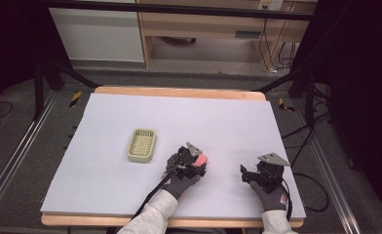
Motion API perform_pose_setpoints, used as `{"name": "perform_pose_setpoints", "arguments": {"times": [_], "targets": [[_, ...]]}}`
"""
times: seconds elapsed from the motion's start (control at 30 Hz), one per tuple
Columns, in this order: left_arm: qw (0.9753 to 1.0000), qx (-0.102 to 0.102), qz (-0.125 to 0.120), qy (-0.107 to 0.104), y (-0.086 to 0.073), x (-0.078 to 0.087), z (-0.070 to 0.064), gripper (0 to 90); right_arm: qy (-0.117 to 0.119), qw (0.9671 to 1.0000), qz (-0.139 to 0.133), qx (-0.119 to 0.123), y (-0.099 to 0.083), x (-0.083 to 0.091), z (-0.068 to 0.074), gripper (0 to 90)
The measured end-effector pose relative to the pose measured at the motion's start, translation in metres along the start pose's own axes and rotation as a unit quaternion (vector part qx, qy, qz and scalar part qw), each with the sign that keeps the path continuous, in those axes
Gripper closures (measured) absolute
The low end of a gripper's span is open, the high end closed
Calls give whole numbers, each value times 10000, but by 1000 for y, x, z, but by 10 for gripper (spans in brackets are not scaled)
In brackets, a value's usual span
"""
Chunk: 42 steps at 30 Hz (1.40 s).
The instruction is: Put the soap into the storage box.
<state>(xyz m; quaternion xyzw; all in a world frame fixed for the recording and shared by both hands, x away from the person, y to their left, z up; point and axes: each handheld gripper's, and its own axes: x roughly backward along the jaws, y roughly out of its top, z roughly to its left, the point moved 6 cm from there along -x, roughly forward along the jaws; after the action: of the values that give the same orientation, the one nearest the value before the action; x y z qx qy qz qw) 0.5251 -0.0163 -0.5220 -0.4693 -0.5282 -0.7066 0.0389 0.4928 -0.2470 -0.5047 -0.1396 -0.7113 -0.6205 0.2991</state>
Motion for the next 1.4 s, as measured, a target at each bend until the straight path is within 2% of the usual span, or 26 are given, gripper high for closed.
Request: {"name": "perform_pose_setpoints", "arguments": {"times": [0.3, 0.43, 0.63, 0.83, 1.03, 1.4], "targets": [[10000, -38, -52, -58, 0, 0, 1, 368, 20, 10000, 3, 21, 0, 1, 1, 73], [10000, 27, -70, -62, 1, 0, 3, 369, 24, 10000, 5, -6, 0, 0, 1, 73], [10000, -19, -15, -69, 0, 1, 3, 369, 20, 10000, -6, -9, 0, 1, 0, 73], [9999, -2, -122, -100, 4, 10, 4, 369, 11, 10000, -7, -11, 0, 1, 0, 73], [9998, -48, -126, -113, 4, 16, 7, 369, 11, 10000, -14, -19, 1, 1, 0, 72], [9997, -14, -229, -81, 7, 33, 18, 369, -9, 10000, -34, -3, 1, 2, -1, 72]]}}
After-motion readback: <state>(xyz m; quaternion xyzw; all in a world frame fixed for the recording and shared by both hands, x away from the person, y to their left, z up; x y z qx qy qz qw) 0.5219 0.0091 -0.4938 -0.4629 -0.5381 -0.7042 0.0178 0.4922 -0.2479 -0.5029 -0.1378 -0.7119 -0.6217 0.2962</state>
